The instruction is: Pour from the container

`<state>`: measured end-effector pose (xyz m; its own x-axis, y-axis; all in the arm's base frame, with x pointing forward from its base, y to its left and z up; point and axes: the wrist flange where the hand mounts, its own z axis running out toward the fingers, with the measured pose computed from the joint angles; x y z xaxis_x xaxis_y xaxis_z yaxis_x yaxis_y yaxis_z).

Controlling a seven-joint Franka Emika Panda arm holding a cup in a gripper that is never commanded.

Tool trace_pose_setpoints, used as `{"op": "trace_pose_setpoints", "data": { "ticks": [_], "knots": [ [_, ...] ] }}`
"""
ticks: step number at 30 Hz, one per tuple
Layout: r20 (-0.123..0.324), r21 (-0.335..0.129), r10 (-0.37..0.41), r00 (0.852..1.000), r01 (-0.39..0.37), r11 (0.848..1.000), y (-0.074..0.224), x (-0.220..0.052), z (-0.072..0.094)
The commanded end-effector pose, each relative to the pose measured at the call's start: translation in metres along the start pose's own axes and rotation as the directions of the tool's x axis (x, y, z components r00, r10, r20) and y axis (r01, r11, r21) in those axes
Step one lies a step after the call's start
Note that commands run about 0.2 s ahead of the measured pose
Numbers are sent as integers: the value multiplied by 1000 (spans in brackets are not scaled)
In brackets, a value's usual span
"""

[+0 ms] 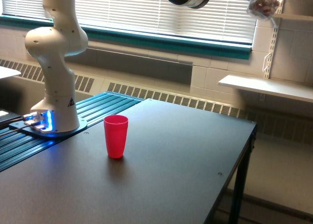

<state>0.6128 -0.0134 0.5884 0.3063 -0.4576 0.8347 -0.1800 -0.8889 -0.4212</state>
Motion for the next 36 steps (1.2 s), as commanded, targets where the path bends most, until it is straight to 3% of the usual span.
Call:
{"op": "trace_pose_setpoints", "data": {
  "ticks": [1,9,16,21,30,32,36],
  "knots": [
    [98,-37,-113,989,117,992,4,-11,10],
    [251,-87,-147,957,174,981,17,-29,17],
    [380,-147,-47,924,111,983,24,-54,11],
    [459,-201,50,887,49,978,30,-73,-14],
    [580,-294,179,795,0,956,48,-107,-63],
    [592,-313,197,782,-3,950,53,-110,-73],
    [583,-332,226,781,-25,943,62,-111,-88]
  ]
}}
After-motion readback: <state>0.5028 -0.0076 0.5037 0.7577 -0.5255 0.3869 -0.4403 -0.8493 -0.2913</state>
